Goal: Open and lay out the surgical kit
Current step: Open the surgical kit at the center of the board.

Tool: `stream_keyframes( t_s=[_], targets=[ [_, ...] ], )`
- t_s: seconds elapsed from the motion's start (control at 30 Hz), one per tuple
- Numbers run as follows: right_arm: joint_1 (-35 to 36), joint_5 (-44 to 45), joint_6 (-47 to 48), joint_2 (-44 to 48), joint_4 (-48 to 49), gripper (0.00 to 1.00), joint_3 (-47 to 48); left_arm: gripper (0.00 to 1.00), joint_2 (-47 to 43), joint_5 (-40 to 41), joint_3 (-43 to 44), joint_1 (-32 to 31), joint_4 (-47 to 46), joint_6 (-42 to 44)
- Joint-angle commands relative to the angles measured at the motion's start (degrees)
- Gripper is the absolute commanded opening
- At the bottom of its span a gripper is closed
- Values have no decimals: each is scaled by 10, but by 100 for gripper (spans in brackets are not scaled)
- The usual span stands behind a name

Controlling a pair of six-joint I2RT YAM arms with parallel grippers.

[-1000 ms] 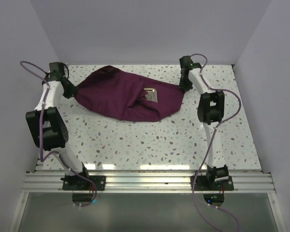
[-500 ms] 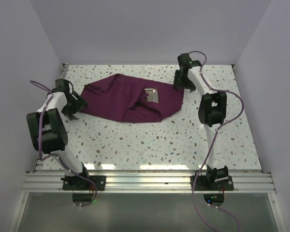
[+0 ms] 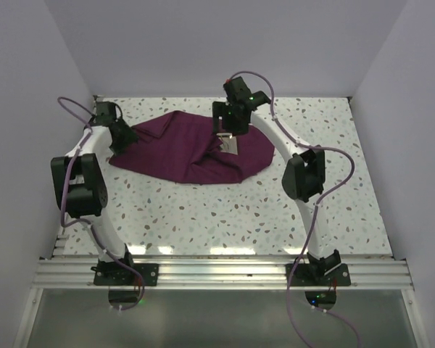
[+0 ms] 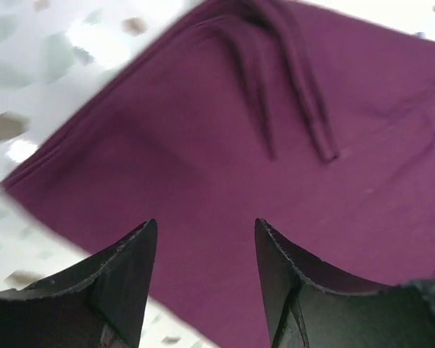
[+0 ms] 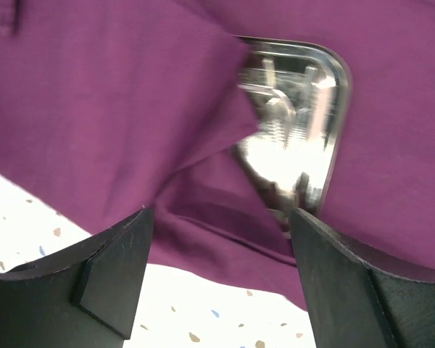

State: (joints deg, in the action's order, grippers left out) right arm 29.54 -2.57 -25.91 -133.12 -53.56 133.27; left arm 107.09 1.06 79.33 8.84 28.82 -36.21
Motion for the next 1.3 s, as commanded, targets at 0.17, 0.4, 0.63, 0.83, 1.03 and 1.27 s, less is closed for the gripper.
stream_keyframes(
  t_s=[0.17,0.4,0.63,0.83,1.03,1.27],
  targets=[
    [-24,12,17,60,-25,80,-93,60,93,-26,78,-39,-131,-31],
    [-24,25,33,108,-30,80,-152,61,150,10,125,-71,-170,-59],
    [-35,23,37,121,-31,80,-173,61,212,39,201,-76,-152,-74],
    [-58,11,33,116,-30,80,-180,62,273,84,299,-74,-134,-72],
    [-73,3,29,109,-32,79,-167,65,298,123,353,-39,-155,-127],
    [-75,-2,31,96,-29,79,-145,100,251,124,368,-2,-249,-140]
  ],
)
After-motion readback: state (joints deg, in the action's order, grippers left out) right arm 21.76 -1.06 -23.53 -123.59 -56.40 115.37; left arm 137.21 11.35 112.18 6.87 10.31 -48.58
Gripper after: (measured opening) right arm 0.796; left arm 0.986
